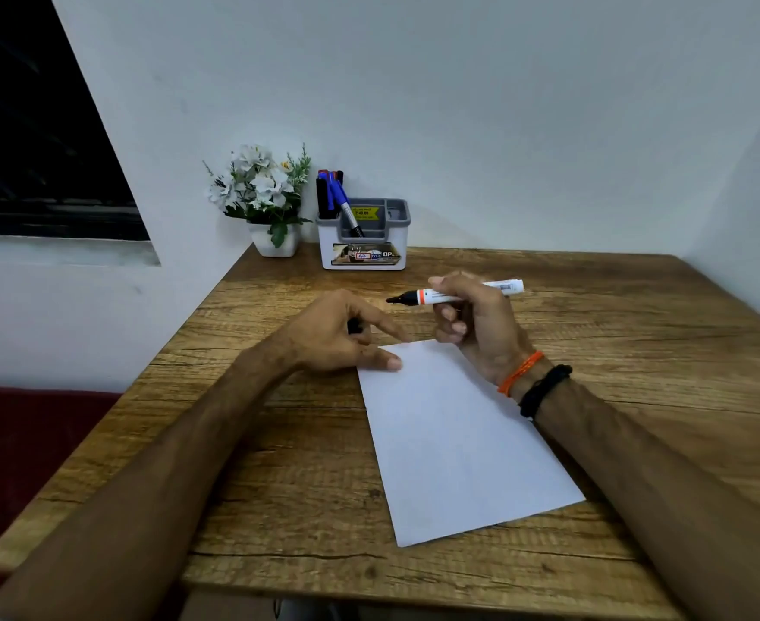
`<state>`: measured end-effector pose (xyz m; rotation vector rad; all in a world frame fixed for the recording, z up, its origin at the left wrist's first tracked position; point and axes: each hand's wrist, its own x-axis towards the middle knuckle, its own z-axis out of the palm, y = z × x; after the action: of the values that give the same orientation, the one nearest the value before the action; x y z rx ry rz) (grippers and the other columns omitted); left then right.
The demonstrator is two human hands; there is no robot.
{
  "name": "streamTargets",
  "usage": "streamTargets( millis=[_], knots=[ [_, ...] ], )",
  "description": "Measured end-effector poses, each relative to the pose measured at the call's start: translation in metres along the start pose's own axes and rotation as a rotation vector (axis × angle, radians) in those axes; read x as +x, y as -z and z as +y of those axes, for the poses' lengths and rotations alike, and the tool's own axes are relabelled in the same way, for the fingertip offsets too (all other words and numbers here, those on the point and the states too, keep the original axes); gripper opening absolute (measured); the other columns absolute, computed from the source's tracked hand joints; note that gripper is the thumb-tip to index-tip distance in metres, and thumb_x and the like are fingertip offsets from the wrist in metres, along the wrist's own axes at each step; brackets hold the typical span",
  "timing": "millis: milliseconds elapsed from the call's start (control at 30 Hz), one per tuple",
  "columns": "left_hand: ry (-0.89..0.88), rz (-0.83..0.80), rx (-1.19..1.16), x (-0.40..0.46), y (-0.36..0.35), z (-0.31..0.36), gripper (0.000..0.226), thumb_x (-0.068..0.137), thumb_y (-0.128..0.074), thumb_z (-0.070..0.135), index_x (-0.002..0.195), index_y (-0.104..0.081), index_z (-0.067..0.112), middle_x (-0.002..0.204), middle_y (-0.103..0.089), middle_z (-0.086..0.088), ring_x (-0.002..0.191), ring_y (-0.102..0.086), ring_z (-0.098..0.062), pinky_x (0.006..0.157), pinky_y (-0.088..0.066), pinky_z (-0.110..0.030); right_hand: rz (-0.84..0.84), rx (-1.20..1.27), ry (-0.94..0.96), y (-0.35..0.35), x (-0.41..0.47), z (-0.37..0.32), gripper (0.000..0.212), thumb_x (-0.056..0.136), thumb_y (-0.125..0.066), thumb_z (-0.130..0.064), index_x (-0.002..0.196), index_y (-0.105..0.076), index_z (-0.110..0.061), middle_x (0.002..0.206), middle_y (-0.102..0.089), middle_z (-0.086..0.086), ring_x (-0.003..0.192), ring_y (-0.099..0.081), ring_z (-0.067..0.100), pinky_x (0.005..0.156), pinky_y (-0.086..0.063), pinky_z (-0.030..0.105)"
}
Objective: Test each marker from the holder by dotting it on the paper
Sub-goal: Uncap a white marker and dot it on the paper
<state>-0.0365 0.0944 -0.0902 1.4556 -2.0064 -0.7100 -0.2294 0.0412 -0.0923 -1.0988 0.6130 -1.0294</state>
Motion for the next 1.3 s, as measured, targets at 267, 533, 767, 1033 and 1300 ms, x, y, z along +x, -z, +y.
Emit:
streamTargets(
  millis=[267,533,767,1033,1300],
  knots=[
    [0.102,-0.113,0.218,-0.003,0.001,-0.002,0.041,0.062,-0.075,0.060,0.096,-0.075,0.038,0.089,-0.074,0.013,0.084,-0.063,-0.008,0.078,-0.054,-0.043,0.058,-0.025,-0.076,-0.004,0.000,0.019,0.020,0.088,-0.052,-0.009,0.068,-0.052,-0.014,0.044,-0.038,-0.004,0.036,-0.026,0.007,0.038,-0.021,0.017],
    [0.073,-0.052,0.133,-0.005,0.006,-0.012,0.024,0.081,-0.075,0.037,0.104,-0.073,0.039,0.076,-0.072,0.005,0.064,-0.053,-0.011,0.061,-0.042,-0.032,-0.304,-0.009,-0.185,-0.001,0.020,0.015,0.018,0.073,-0.050,-0.009,0.061,-0.037,-0.012,0.041,-0.034,-0.002,0.029,-0.022,0.006,0.041,-0.012,0.017],
    [0.110,-0.084,0.159,0.001,0.007,-0.016,0.023,0.079,-0.074,0.040,0.102,-0.074,0.037,0.095,-0.076,0.006,0.089,-0.065,-0.022,0.080,-0.053,-0.052,-0.336,-0.134,-0.126,-0.004,0.013,0.014,0.018,0.075,-0.053,-0.014,0.084,-0.063,-0.003,0.048,-0.044,0.001,0.037,-0.034,0.008,0.040,-0.026,0.017],
    [0.048,-0.043,0.099,-0.001,0.009,-0.018,0.036,0.086,-0.069,0.008,0.063,-0.073,0.035,0.059,-0.065,0.019,0.058,-0.056,0.000,0.057,-0.042,-0.017,-0.445,-0.128,-0.132,-0.013,0.001,0.021,0.024,0.077,-0.051,-0.012,0.081,-0.073,-0.002,0.053,-0.057,0.007,0.042,-0.049,0.012,0.041,-0.038,0.019],
    [0.034,-0.086,0.147,0.000,0.012,-0.021,0.023,0.083,-0.072,0.011,0.071,-0.074,0.030,0.067,-0.071,0.005,0.058,-0.059,-0.010,0.056,-0.050,-0.030,-0.420,-0.289,-0.079,-0.019,-0.007,0.019,0.017,0.088,-0.057,-0.011,0.093,-0.072,-0.004,0.063,-0.065,0.006,0.050,-0.060,0.014,0.045,-0.045,0.021]
  ],
)
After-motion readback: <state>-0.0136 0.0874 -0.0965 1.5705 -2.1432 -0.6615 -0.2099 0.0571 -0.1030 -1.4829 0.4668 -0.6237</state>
